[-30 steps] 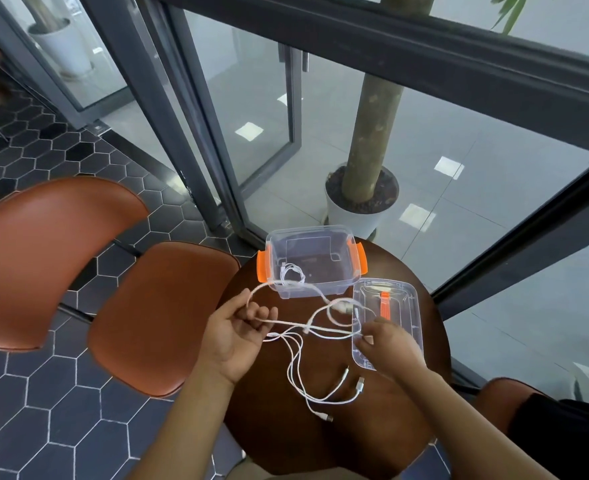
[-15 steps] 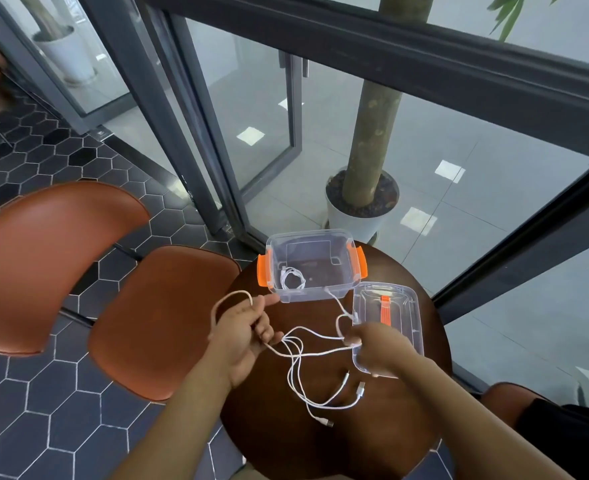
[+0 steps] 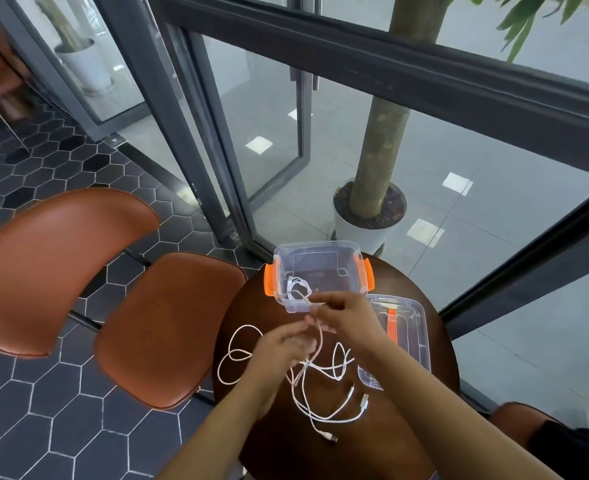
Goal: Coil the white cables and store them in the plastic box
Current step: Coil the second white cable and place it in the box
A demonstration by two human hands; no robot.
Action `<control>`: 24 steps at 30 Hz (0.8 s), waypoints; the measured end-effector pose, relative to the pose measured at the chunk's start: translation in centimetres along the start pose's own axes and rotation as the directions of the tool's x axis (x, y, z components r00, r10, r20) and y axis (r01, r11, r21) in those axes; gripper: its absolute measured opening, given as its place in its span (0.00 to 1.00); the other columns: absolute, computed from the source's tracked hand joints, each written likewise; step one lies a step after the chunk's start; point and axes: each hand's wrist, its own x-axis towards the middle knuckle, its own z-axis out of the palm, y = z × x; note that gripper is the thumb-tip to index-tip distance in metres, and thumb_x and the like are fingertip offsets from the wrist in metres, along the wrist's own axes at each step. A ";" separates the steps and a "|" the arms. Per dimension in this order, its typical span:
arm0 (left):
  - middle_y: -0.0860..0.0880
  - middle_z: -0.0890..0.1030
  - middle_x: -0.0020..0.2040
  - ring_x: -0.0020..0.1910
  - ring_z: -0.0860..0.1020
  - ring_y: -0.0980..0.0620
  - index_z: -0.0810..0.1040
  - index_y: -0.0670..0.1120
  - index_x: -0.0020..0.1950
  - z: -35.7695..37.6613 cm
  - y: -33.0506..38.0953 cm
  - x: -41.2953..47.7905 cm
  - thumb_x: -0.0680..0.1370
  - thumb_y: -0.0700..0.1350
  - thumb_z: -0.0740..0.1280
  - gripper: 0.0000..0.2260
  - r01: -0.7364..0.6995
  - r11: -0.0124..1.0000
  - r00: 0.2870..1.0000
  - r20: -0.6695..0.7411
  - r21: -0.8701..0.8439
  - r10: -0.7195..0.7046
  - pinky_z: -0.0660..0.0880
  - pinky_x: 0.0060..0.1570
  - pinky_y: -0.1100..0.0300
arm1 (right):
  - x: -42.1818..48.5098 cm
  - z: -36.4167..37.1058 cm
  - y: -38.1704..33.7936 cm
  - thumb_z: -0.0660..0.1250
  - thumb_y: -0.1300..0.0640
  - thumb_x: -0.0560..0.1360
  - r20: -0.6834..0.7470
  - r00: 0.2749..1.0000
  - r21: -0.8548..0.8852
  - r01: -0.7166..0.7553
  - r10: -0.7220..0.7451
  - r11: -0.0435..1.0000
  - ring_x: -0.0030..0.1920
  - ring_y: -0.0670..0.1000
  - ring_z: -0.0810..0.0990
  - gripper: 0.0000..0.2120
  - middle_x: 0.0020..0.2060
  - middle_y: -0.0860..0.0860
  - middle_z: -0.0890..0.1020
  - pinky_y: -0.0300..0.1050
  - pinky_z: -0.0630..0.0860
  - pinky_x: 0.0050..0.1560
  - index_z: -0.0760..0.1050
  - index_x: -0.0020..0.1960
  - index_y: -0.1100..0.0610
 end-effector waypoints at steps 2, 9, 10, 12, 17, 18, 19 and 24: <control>0.39 0.85 0.54 0.57 0.83 0.41 0.79 0.42 0.59 -0.8 1.6 0.7 0.75 0.43 0.67 0.13 0.058 0.956 0.998 -0.004 -0.287 -0.062 0.75 0.62 0.49 | -0.9 -0.4 0.2 0.71 0.62 0.77 0.015 0.997 -0.081 0.074 -0.073 0.994 0.46 0.50 0.87 0.10 0.44 0.52 0.88 0.44 0.83 0.53 0.84 0.57 0.58; 0.38 0.86 0.50 0.49 0.85 0.41 0.75 0.38 0.62 -0.6 5.3 2.9 0.84 0.47 0.59 0.14 0.152 0.848 0.985 0.006 -0.508 -0.174 0.78 0.54 0.47 | -2.5 -0.4 0.9 0.72 0.69 0.74 0.040 0.982 -0.052 0.185 -0.183 0.981 0.43 0.49 0.87 0.16 0.40 0.49 0.88 0.42 0.82 0.50 0.85 0.45 0.46; 0.39 0.86 0.48 0.48 0.85 0.42 0.75 0.37 0.62 -0.3 5.5 2.9 0.84 0.46 0.60 0.14 0.156 0.842 0.984 0.006 -0.516 -0.178 0.79 0.53 0.47 | -2.4 -0.5 1.1 0.73 0.68 0.73 0.037 0.979 -0.095 0.203 -0.200 0.975 0.41 0.48 0.86 0.17 0.39 0.49 0.88 0.44 0.81 0.50 0.85 0.43 0.44; 0.41 0.83 0.44 0.44 0.83 0.45 0.76 0.36 0.63 0.1 5.6 3.0 0.83 0.45 0.62 0.14 0.155 0.838 0.984 0.009 -0.524 -0.176 0.81 0.49 0.49 | -2.2 -0.8 1.6 0.73 0.68 0.73 0.043 0.977 -0.160 0.212 -0.208 0.964 0.38 0.47 0.82 0.17 0.38 0.49 0.87 0.47 0.80 0.48 0.85 0.42 0.44; 0.48 0.71 0.30 0.31 0.72 0.52 0.78 0.39 0.58 0.5 5.8 2.5 0.84 0.45 0.59 0.13 0.140 0.859 0.988 0.008 -0.492 -0.156 0.79 0.49 0.49 | -2.4 -1.4 2.7 0.70 0.64 0.76 0.092 0.977 -0.200 0.208 -0.193 0.957 0.35 0.56 0.82 0.07 0.36 0.57 0.84 0.51 0.81 0.44 0.84 0.46 0.53; 0.49 0.70 0.29 0.29 0.71 0.53 0.78 0.40 0.56 0.5 5.9 2.4 0.85 0.46 0.59 0.13 0.132 0.864 0.989 0.003 -0.486 -0.149 0.78 0.50 0.50 | -2.5 -1.4 2.9 0.70 0.62 0.77 0.099 0.977 -0.210 0.206 -0.188 0.956 0.35 0.55 0.82 0.05 0.35 0.57 0.84 0.51 0.81 0.44 0.83 0.46 0.54; 0.50 0.70 0.28 0.27 0.71 0.54 0.79 0.41 0.55 0.4 5.9 2.3 0.85 0.47 0.59 0.13 0.122 0.869 0.990 -0.001 -0.479 -0.140 0.78 0.48 0.51 | -2.6 -1.4 3.1 0.70 0.59 0.78 0.113 0.976 -0.225 0.206 -0.185 0.952 0.34 0.52 0.81 0.04 0.34 0.55 0.83 0.49 0.81 0.43 0.83 0.45 0.55; 0.45 0.83 0.37 0.32 0.82 0.50 0.79 0.40 0.50 -0.1 6.3 1.6 0.84 0.46 0.58 0.13 0.115 0.833 0.993 0.044 -0.542 -0.108 0.82 0.42 0.52 | -3.2 -2.3 4.9 0.67 0.51 0.80 0.285 0.954 -0.235 0.162 -0.091 0.958 0.35 0.45 0.78 0.10 0.33 0.49 0.79 0.37 0.76 0.39 0.84 0.52 0.55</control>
